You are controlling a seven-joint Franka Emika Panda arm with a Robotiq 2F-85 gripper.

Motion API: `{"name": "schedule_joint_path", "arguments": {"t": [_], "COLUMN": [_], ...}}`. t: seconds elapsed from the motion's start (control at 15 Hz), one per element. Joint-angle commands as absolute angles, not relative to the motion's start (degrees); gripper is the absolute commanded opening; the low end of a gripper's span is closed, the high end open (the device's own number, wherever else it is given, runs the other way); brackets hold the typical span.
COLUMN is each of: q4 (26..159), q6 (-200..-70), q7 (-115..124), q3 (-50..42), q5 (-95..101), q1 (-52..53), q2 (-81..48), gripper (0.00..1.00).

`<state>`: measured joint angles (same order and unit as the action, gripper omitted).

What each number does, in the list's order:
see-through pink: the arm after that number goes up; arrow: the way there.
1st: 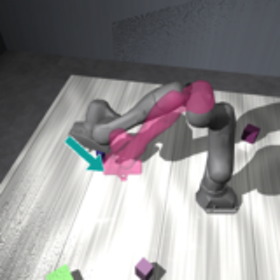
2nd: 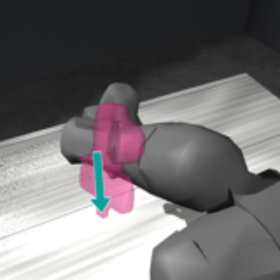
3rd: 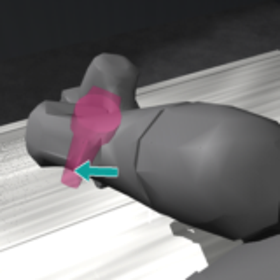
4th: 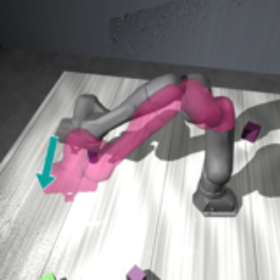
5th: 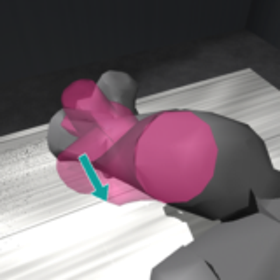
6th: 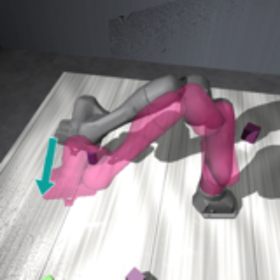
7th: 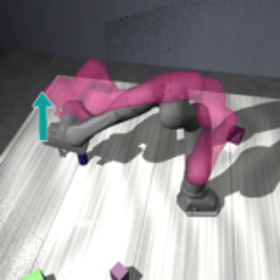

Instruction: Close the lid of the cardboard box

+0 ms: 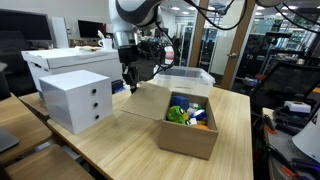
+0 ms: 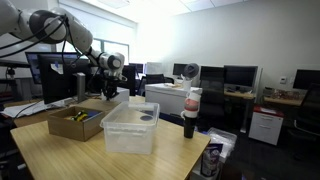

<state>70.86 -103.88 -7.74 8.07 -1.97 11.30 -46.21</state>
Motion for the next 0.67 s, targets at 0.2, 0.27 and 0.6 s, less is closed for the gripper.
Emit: {"name": "schedule_joint_path", "arguments": {"t": [0.2,0.27,0.6], "q4": [67.3,67.0,67.5], "q6": [-94.7,-94.0,-91.7], "q7": [-1.1,-0.4,4.0], "q3": [6.2,6.0,5.0], "q5": [3.1,3.5,4.1], "q1": [15.7,16.1,17.0], "q2": [-45.0,-44.8,-42.8], "gripper": [0.04,0.03,0.03]}}
